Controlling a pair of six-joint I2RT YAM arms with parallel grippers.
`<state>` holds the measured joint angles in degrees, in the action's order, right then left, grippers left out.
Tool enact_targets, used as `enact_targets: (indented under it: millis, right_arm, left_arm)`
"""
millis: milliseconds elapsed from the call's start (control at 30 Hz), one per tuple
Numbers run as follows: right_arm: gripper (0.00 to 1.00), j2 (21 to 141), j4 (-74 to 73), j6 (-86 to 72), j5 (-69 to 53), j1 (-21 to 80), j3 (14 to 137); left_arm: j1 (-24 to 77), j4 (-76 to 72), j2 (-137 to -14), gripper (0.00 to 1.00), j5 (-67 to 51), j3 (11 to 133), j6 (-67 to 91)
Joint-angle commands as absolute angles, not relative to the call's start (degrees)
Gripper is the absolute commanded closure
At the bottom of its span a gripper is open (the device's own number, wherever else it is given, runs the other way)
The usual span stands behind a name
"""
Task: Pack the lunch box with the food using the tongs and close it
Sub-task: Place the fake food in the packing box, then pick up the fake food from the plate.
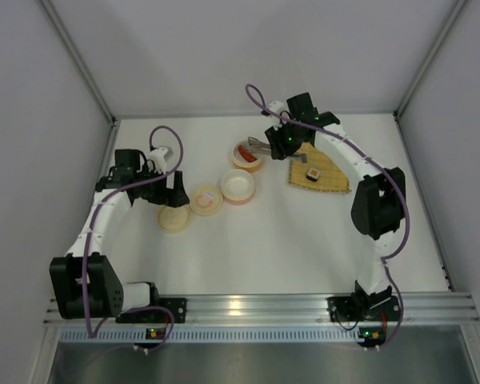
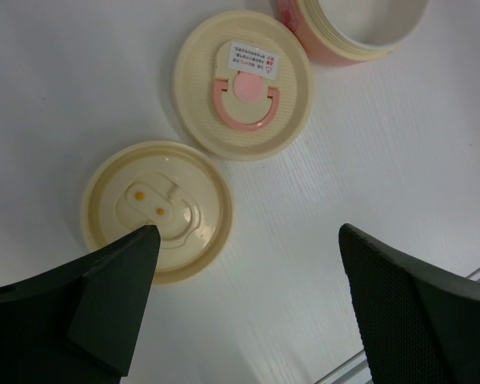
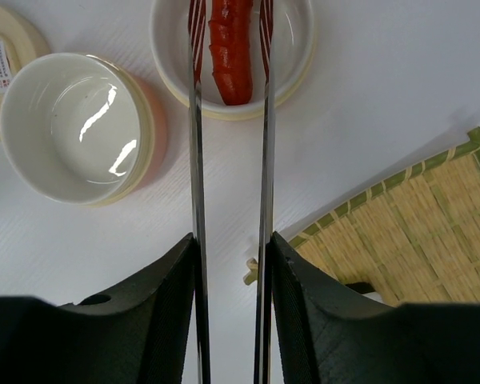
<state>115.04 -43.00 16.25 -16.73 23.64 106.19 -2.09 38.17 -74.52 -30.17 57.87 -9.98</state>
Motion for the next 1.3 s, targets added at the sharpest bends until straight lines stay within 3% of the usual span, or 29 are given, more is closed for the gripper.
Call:
enact_targets:
  millis: [0, 200, 500, 767, 1267]
  right_arm:
    - [0.61, 111.3, -43.8, 14.8, -18.5, 24.8, 109.9]
    - [0.61, 105.7, -47.7, 12.5, -20.1, 22.4, 110.9]
    - [0.57, 96.0, -58.5, 21.6, -22.7, 7.5, 102.0]
    - [0.46, 95.0, -68.4, 35.2, -23.9, -1.3, 98.4]
    - [0.43, 100.9, -66.4, 42.9, -21.9, -3.8, 95.5]
  left_arm:
    - [-2.2, 37.2, -72.6, 0.02, -31.3, 59.7, -10.7]
    - [-2.3, 38.6, -71.2, 0.02, -32.0, 60.9, -11.2]
    - [-2.1, 40.8, -68.9, 0.02, -33.7, 59.7, -14.2]
    - [-2.1, 41.0, -69.3, 0.02, -35.5, 59.9, -14.9]
    - [-2.1, 41.7, -71.5, 0.02, -36.3, 60.2, -15.3]
